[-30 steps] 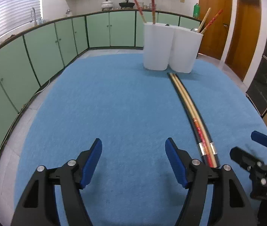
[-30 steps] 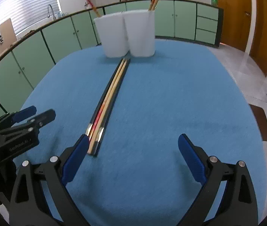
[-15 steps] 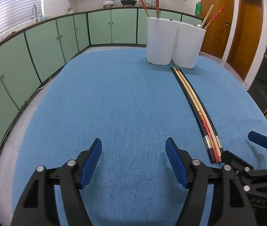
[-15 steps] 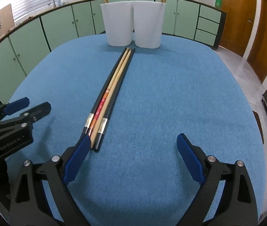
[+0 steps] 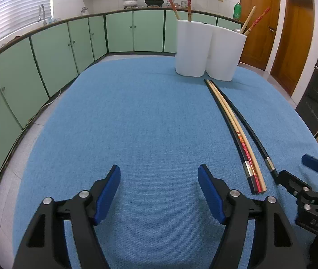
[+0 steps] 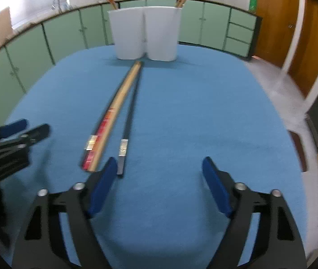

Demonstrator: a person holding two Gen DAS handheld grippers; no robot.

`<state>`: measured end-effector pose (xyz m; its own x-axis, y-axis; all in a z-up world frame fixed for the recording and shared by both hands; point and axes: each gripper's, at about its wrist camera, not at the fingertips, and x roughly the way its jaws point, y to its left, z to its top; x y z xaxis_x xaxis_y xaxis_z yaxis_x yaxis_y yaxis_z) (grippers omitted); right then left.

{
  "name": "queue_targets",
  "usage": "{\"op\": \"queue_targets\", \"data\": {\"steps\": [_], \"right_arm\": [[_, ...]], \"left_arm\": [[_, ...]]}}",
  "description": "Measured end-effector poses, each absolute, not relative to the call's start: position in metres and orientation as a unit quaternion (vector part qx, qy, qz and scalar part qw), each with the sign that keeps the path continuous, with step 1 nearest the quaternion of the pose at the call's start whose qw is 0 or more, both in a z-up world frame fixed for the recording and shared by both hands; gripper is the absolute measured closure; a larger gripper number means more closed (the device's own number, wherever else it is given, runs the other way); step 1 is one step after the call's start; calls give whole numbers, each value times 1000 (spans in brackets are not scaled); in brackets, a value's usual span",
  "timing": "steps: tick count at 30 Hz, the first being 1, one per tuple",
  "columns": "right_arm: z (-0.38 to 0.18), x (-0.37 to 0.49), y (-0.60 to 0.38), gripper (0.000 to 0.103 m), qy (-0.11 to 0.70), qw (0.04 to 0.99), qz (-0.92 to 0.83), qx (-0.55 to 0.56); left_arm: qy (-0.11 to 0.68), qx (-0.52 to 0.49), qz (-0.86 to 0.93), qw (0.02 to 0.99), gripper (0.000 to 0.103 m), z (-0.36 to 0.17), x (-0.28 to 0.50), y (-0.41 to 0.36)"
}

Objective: Organize utensils
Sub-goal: 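Grasp a black chopstick with the right tool while the left grasps another black one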

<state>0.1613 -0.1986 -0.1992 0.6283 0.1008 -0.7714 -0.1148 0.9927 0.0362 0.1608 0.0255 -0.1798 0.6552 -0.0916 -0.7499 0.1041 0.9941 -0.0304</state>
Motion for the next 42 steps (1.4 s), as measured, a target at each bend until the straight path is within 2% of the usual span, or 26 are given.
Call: {"op": "queue_targets", "data": {"steps": [1, 4, 6, 8, 10, 16, 17, 19, 42], "right_arm": [[-200, 160, -198, 34, 428, 901, 69, 0], [-204, 158, -193, 56, 435, 896, 91, 8], [-204, 158, -189, 58, 434, 897, 90, 0], [-203, 159, -187, 68, 433, 897, 92, 1], [-203, 159, -186, 69, 433, 897, 90, 0], [-203, 157, -176, 84, 431, 897, 97, -22], [-203, 156, -175, 92, 431, 897, 99, -22], [-203, 157, -175, 97, 432, 896, 104, -19], [-204, 154, -236, 97, 430, 901, 53, 26]], "left_arm": [[412, 6, -53, 910, 33, -180, 161, 26], [412, 4, -52, 910, 33, -180, 160, 27], [413, 4, -52, 909, 33, -180, 159, 27], [413, 4, -51, 909, 33, -181, 159, 27], [414, 7, -51, 909, 33, -181, 159, 26], [415, 14, -57, 908, 33, -181, 159, 17], [415, 15, -57, 908, 33, -181, 159, 16], [416, 17, -61, 907, 33, -182, 159, 13], [424, 40, -125, 896, 33, -184, 147, -41]]}}
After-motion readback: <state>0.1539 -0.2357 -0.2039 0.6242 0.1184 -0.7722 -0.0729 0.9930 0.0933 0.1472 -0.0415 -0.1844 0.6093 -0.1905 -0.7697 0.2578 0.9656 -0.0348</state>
